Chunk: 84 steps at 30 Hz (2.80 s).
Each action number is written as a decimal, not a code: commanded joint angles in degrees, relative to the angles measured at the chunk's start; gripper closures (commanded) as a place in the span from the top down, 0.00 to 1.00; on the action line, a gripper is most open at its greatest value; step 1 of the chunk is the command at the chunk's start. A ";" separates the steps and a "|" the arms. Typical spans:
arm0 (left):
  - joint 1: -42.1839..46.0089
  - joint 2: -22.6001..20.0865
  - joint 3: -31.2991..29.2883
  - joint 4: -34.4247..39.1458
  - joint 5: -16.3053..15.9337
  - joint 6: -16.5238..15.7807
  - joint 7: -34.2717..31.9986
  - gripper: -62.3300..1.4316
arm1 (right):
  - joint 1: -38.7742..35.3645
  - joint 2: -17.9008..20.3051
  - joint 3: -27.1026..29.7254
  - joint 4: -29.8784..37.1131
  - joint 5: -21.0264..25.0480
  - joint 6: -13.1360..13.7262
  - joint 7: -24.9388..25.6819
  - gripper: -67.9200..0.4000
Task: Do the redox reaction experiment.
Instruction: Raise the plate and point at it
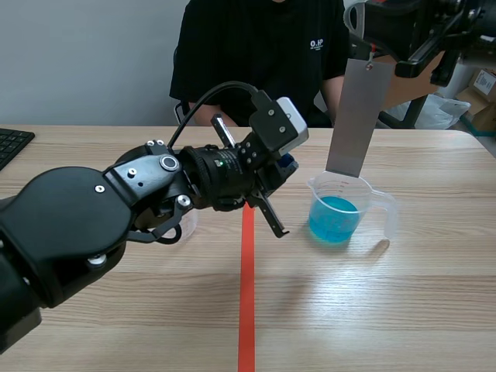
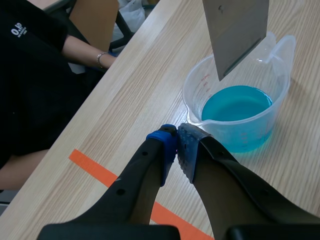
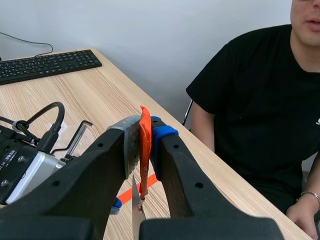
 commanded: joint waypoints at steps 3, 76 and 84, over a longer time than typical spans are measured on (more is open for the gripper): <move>-0.66 0.76 0.09 1.16 -0.42 -2.10 -0.92 0.09 | 1.03 0.76 0.90 1.03 0.79 0.33 0.85 0.03; 10.49 -19.67 -5.05 15.80 -9.75 -0.74 -1.68 0.09 | 1.03 0.76 0.90 1.03 0.76 0.33 0.87 0.03; 29.68 -35.63 -19.43 28.79 -18.75 0.79 -1.70 0.09 | 1.03 0.76 0.90 1.03 0.76 0.33 0.87 0.03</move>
